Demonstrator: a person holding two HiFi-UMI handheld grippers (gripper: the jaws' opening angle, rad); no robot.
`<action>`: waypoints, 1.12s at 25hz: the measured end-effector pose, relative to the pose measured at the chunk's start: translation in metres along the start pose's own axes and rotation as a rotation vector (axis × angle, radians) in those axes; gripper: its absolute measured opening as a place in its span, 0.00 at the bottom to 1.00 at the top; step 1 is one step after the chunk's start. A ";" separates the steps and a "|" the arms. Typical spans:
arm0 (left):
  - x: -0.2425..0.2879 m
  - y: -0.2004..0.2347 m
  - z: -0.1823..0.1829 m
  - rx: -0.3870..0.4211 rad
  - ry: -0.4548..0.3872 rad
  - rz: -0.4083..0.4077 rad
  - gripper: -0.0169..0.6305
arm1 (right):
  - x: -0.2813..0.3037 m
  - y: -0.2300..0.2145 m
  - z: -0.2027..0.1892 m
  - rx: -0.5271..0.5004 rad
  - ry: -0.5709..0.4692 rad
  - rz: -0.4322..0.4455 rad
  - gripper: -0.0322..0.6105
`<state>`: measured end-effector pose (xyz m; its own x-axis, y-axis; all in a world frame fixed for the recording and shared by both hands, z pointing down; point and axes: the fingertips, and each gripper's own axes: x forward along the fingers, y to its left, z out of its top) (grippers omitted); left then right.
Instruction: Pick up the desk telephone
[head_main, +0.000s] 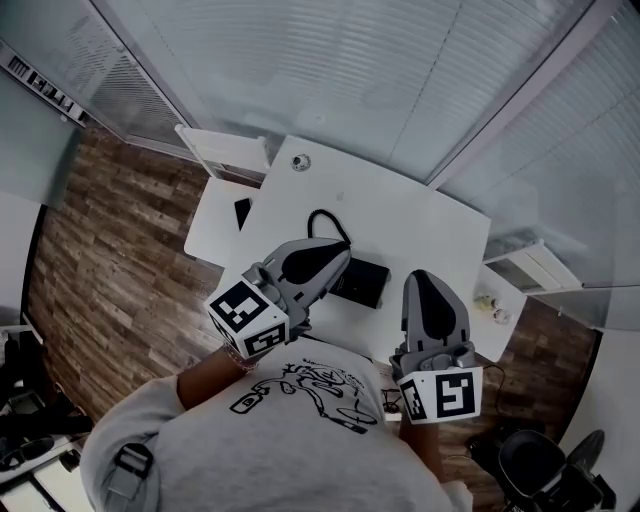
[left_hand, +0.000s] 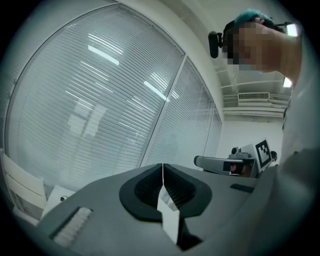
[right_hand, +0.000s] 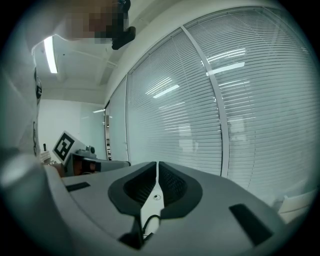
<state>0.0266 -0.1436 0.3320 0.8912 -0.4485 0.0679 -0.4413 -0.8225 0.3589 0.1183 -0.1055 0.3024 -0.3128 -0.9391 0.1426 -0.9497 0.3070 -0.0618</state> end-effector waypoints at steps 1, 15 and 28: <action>0.000 0.001 -0.001 -0.003 0.002 0.002 0.04 | 0.000 0.000 -0.001 0.001 0.003 0.000 0.07; -0.003 0.011 -0.036 -0.060 0.072 0.029 0.04 | 0.002 0.001 -0.037 0.049 0.088 0.001 0.07; -0.003 0.024 -0.080 -0.097 0.132 0.028 0.04 | 0.003 0.001 -0.078 0.067 0.148 0.019 0.07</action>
<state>0.0212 -0.1342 0.4148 0.8878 -0.4151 0.1987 -0.4592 -0.7699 0.4431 0.1149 -0.0962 0.3799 -0.3342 -0.8987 0.2841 -0.9420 0.3089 -0.1309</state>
